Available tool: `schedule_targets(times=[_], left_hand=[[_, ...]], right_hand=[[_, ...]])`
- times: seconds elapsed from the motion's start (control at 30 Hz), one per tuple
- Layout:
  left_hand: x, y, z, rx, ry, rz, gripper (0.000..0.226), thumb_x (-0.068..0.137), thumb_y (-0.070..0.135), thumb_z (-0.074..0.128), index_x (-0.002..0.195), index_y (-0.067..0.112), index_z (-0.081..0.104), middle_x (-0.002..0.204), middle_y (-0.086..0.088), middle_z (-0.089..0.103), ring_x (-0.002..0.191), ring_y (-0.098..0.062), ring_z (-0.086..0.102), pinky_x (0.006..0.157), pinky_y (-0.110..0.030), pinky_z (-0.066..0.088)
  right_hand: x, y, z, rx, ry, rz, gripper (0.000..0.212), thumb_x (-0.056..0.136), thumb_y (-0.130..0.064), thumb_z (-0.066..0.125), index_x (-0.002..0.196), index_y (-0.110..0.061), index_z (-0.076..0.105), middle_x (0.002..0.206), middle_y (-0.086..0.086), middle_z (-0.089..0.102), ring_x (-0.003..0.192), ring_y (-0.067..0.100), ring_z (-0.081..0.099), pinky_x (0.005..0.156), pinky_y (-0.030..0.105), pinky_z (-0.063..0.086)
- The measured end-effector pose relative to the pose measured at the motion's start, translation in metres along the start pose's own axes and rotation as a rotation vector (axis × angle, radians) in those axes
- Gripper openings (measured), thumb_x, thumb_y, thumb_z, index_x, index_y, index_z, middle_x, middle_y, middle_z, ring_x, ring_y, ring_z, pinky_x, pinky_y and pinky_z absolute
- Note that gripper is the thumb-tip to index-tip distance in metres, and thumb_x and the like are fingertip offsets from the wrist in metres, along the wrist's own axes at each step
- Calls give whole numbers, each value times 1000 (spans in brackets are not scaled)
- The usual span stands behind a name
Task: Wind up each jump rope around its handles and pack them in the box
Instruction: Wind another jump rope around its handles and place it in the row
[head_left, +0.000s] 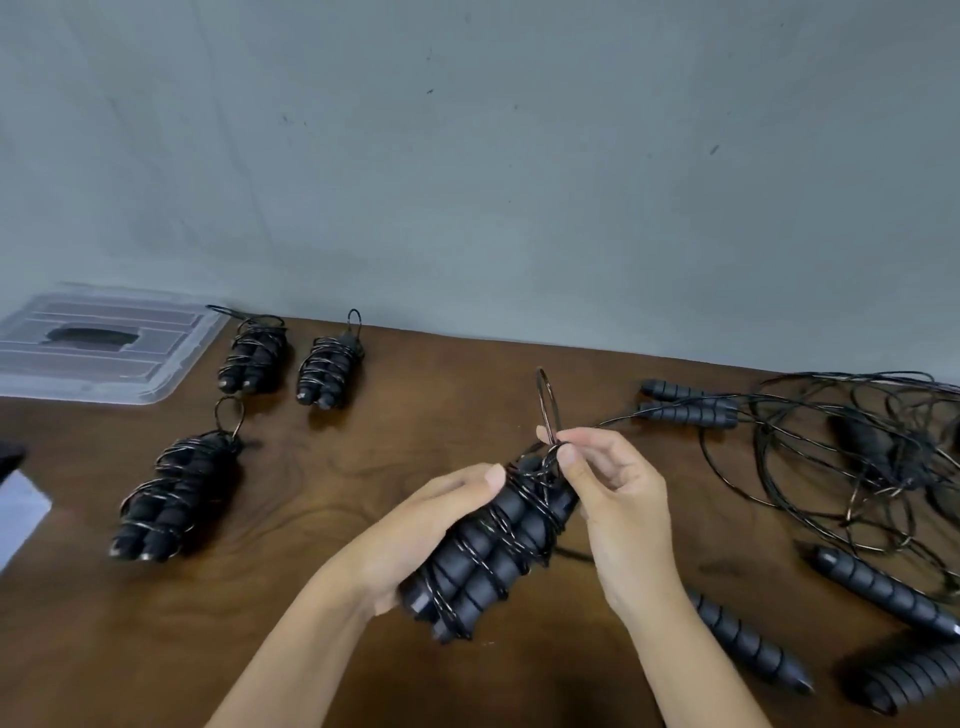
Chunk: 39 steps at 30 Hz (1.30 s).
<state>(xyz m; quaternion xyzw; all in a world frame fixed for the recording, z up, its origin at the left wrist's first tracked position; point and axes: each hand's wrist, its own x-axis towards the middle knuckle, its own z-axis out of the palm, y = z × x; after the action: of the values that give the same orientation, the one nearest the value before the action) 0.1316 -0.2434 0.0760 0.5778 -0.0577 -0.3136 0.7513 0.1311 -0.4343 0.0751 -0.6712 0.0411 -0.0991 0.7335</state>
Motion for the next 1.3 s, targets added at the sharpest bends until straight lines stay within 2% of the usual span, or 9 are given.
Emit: schedule_targets(times=[0.1, 0.17, 0.27, 0.37, 0.53, 0.7, 1.07, 1.17, 1.3], left_hand=[[-9, -9, -27, -161, -102, -70, 49, 108, 52, 44, 142, 22, 62, 137, -26, 64, 121, -51, 62, 103, -53, 52], [-17, -17, -41, -259, -146, -99, 56, 104, 48, 49, 151, 16, 50, 143, -31, 57, 118, -50, 62, 101, -54, 50], [-31, -23, -58, -338, -59, -118, 57, 94, 36, 58, 148, 17, 49, 141, -32, 58, 104, -42, 67, 89, -50, 56], [-47, -23, -76, -318, 160, -93, 35, 102, 29, 60, 136, 22, 57, 129, -25, 69, 101, -41, 71, 86, -50, 59], [-59, -23, -106, 266, 711, 24, 34, 98, 39, 69, 128, 35, 54, 107, 1, 71, 88, -18, 74, 81, -40, 60], [-54, -45, -139, 819, 1002, -29, 57, 88, 53, 76, 131, 37, 43, 119, -6, 48, 99, -27, 59, 87, -40, 50], [-41, -70, -133, 1316, 1059, -163, 82, 90, 69, 62, 154, 27, 31, 150, -16, 38, 129, -38, 45, 104, -47, 43], [-34, -66, -122, 1364, 1044, -53, 78, 89, 64, 67, 151, 23, 41, 155, -17, 37, 139, -41, 38, 110, -54, 35], [-13, -62, -96, 1386, 858, 193, 63, 91, 47, 74, 143, 21, 52, 153, -12, 40, 142, -37, 36, 114, -57, 32]], right_hand=[[-3, 4, 24, 135, -55, 113, 11, 93, -9, 67, 101, -5, 60, 108, 11, 76, 96, 26, 69, 81, 40, 55], [-4, 10, 39, 132, -85, 127, 9, 95, -9, 64, 102, -4, 61, 107, 14, 76, 98, 28, 69, 87, 41, 54], [-6, 20, 60, 17, -122, 145, 10, 101, -12, 60, 109, -8, 64, 106, 9, 77, 107, 26, 71, 96, 39, 54], [-12, 28, 76, -58, -127, 196, 13, 103, -13, 57, 115, -13, 63, 109, -1, 77, 107, 14, 72, 94, 28, 57], [-27, 42, 90, -157, -141, 245, 16, 103, -11, 55, 114, -16, 66, 107, -2, 77, 101, 13, 74, 90, 29, 59], [-47, 54, 101, -187, -147, 274, 18, 103, -8, 53, 113, -15, 66, 103, -3, 78, 96, 15, 75, 87, 28, 60], [-64, 57, 84, -216, -48, 270, 16, 103, -9, 54, 113, -13, 66, 101, 1, 78, 90, 18, 76, 87, 31, 61], [-65, 53, 70, -244, -18, 248, 15, 102, -11, 56, 113, -14, 66, 102, 0, 77, 90, 17, 76, 85, 28, 61], [-67, 46, 40, -260, 45, 227, 13, 102, -13, 57, 112, -14, 66, 101, -1, 78, 89, 17, 76, 83, 25, 60]])
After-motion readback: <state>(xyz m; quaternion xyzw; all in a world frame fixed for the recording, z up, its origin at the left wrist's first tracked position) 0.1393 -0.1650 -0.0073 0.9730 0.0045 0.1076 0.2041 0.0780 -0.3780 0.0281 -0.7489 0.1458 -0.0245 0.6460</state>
